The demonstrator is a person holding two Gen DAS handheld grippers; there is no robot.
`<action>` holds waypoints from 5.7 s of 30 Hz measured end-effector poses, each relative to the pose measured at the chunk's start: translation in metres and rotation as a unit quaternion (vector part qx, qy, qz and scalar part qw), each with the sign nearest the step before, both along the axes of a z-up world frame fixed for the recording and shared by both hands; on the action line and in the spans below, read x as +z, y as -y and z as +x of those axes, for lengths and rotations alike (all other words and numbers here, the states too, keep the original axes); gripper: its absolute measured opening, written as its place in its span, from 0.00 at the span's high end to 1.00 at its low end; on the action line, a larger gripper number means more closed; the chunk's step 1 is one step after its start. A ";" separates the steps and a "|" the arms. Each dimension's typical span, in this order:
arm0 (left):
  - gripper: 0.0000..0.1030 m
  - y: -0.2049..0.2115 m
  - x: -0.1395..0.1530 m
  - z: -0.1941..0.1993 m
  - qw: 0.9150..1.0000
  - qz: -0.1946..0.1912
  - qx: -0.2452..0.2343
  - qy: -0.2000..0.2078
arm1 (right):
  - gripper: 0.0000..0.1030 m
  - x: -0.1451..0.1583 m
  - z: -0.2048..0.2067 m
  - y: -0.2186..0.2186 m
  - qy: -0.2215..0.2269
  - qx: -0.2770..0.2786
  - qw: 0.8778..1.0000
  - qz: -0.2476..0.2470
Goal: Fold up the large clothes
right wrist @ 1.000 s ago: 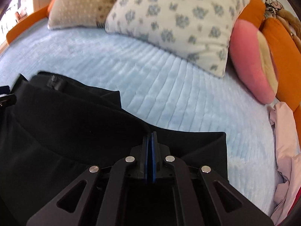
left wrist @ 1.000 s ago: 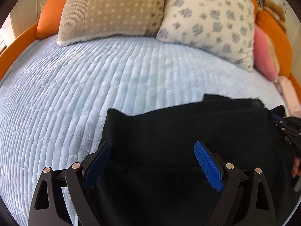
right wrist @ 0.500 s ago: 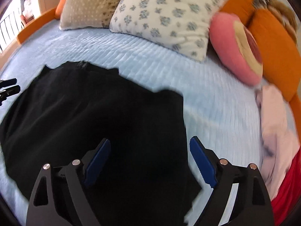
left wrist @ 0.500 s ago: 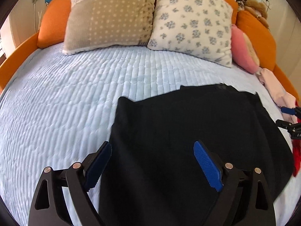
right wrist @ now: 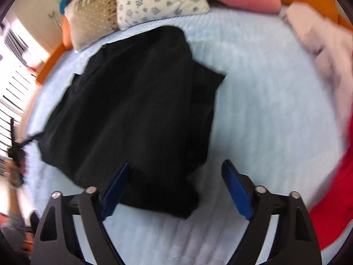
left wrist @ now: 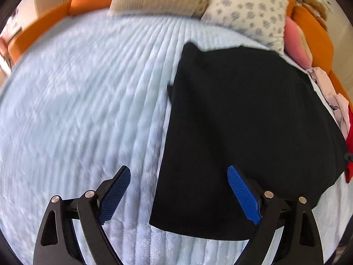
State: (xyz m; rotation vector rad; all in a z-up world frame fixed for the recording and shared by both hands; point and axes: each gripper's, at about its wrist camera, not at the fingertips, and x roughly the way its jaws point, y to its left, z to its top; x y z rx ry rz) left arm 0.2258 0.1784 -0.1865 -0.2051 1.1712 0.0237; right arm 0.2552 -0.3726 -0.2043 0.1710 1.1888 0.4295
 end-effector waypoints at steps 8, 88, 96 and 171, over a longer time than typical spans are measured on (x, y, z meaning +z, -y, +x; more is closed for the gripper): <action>0.36 0.006 -0.024 -0.003 0.996 -0.091 0.011 0.001 | 0.55 -0.014 0.004 -0.025 -0.004 0.015 1.000 0.000; 0.10 0.029 -0.050 -0.061 0.935 -0.286 0.205 0.039 | 0.65 0.030 -0.035 -0.226 0.151 0.021 0.988 -0.031; 0.68 0.015 -0.038 -0.066 0.926 -0.302 0.212 0.078 | 0.65 0.042 -0.039 -0.224 0.157 0.022 0.987 -0.024; 0.67 0.553 0.001 -0.042 0.903 0.300 -0.305 -0.017 | 0.87 -0.031 -0.123 -0.215 0.210 -0.088 0.970 -0.085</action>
